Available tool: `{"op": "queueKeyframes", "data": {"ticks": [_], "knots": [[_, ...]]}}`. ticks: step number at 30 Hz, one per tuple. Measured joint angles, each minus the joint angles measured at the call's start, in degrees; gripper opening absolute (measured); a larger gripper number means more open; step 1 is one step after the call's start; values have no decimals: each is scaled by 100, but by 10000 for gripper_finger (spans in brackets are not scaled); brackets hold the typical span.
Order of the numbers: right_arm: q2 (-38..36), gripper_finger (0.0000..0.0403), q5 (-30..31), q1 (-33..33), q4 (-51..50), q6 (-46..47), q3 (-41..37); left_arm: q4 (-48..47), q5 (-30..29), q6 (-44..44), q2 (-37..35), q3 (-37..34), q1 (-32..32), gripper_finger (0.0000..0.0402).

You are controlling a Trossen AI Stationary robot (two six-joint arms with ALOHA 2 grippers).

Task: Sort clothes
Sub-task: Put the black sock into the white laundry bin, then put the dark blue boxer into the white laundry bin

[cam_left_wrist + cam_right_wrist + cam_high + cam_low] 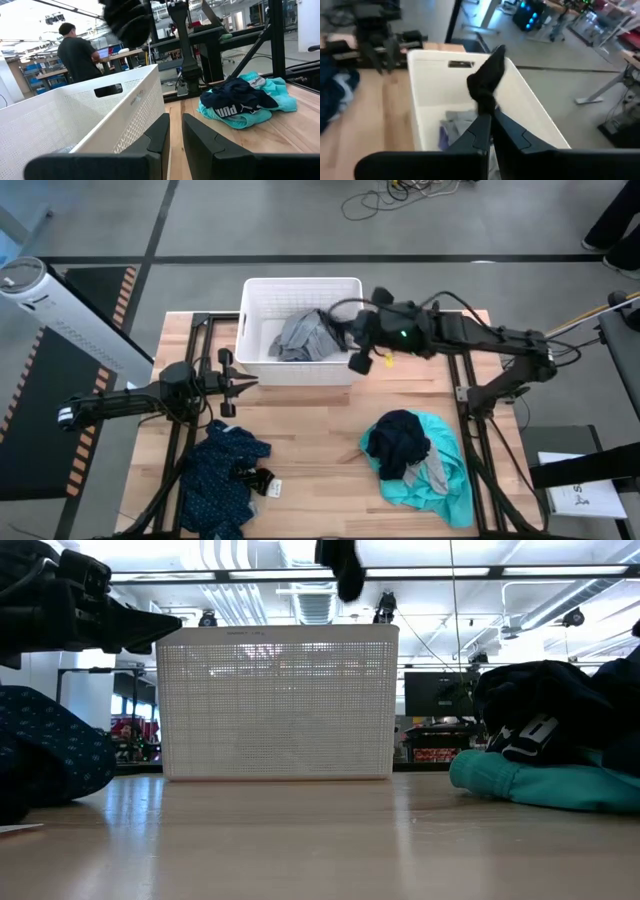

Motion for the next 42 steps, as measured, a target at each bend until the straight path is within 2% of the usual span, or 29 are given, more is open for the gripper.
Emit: {"op": "queueKeyframes", "data": {"ticks": [6, 9, 15, 19, 27, 32, 36, 42], "knots": [[533, 0, -630, -585, -100, 28, 3, 5, 0, 41, 29, 0, 0, 38], [839, 0, -861, -732, -464, 189, 179, 1, -2, 41, 60, -2, 0, 38], [1427, 7, -900, -781, -1265, 524, 687, 8, 0, 44, 130, -2, 1, 38], [1754, 38, -899, -777, -1930, 591, 1204, 22, -2, 43, 153, -2, 2, 38], [2129, 132, -901, -702, -3026, 697, 2187, 39, 0, 43, 170, -2, 0, 38], [2014, 160, -1270, -461, -3998, 751, 2426, 37, 0, 44, 170, -2, 0, 38], [1828, 159, -1796, -83, -4591, 1096, 2412, 37, 0, 43, 186, -2, 0, 38], [1752, 154, -1921, 859, -5027, 1545, 2184, 50, 0, 43, 232, -2, 0, 38]]}}
